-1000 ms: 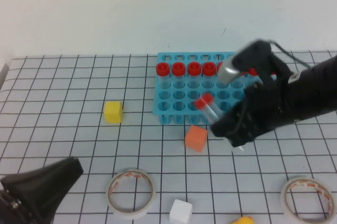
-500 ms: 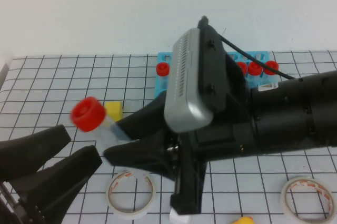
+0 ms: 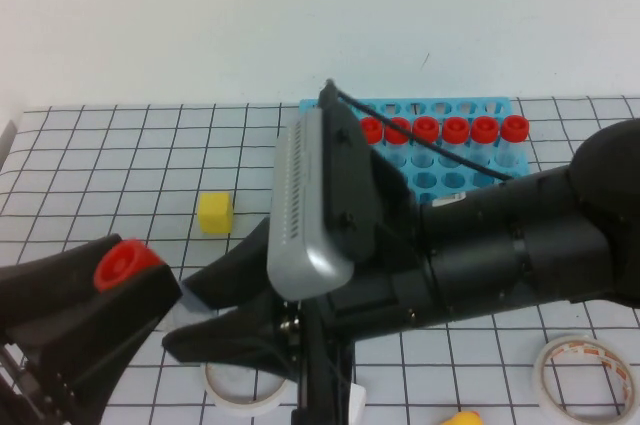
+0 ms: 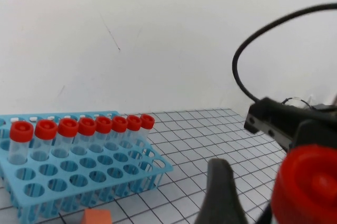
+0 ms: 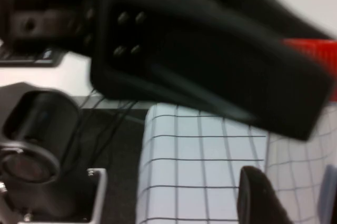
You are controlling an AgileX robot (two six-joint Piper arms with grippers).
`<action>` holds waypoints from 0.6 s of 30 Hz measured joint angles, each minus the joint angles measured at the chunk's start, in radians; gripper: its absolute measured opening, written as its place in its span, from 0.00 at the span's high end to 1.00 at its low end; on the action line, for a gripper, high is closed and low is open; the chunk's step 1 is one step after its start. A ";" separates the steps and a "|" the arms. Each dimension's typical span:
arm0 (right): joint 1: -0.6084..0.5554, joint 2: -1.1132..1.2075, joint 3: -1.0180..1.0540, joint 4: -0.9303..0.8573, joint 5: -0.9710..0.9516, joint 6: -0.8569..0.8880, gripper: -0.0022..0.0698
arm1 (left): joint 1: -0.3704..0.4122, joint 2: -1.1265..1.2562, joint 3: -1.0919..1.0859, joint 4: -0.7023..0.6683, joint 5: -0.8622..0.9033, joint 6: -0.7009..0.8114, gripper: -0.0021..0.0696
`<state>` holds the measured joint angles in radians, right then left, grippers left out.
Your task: Place the test tubes
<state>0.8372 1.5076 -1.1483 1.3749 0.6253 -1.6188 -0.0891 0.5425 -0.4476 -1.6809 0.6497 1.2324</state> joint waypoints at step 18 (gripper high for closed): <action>0.000 0.022 0.000 0.112 0.048 -0.029 0.64 | 0.000 0.000 -0.019 -0.021 0.024 0.019 0.61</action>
<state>0.8372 1.5299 -1.1483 1.4874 0.6738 -1.6482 -0.0891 0.5425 -0.4669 -1.7022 0.6733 1.2516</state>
